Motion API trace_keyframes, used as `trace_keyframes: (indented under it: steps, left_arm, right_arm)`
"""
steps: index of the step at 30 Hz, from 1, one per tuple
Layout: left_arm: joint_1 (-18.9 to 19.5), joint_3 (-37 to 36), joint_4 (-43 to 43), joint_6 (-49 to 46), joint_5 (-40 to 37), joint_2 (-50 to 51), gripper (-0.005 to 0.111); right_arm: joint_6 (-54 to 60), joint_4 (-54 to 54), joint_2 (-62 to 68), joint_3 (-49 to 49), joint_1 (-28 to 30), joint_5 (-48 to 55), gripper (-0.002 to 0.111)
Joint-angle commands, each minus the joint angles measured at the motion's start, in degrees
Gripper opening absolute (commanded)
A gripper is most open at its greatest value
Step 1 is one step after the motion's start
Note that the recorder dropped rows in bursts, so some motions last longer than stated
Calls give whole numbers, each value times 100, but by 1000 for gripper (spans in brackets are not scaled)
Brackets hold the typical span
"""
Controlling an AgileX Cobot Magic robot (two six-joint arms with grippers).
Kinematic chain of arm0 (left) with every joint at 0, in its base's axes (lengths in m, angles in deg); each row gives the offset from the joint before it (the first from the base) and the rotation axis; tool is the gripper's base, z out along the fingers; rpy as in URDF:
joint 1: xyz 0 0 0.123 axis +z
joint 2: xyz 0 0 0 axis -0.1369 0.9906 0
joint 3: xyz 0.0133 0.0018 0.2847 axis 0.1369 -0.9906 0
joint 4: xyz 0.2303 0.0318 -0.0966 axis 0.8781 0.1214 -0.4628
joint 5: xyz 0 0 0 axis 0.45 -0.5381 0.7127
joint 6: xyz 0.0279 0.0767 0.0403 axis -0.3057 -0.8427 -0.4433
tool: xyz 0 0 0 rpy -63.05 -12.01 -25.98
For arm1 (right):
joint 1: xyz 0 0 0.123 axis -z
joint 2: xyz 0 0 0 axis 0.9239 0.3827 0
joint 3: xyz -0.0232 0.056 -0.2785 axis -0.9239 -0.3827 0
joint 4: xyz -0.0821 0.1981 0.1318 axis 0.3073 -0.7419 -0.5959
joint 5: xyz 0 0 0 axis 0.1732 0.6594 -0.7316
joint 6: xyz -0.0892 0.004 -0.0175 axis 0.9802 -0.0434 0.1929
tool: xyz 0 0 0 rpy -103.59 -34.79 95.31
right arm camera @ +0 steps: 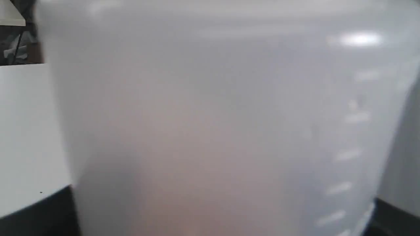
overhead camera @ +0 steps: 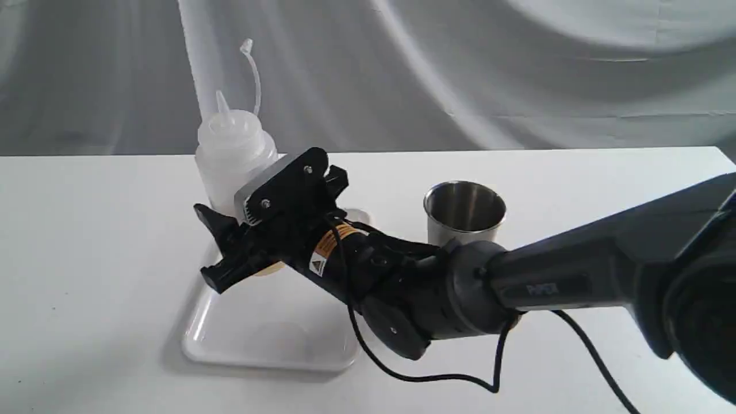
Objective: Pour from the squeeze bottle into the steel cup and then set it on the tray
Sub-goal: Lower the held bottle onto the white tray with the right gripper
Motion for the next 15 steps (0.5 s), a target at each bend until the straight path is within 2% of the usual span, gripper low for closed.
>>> trace_keyframes:
  steps: [1, 15]
  left_arm:
    - [-39, -25, -2, 10, 21, -28, 8]
    - [-39, -25, -2, 10, 21, -28, 8]
  right_arm:
    - [24, -157, 0, 73, -3, -284, 43]
    - [24, -278, 250, 73, -3, -602, 43]
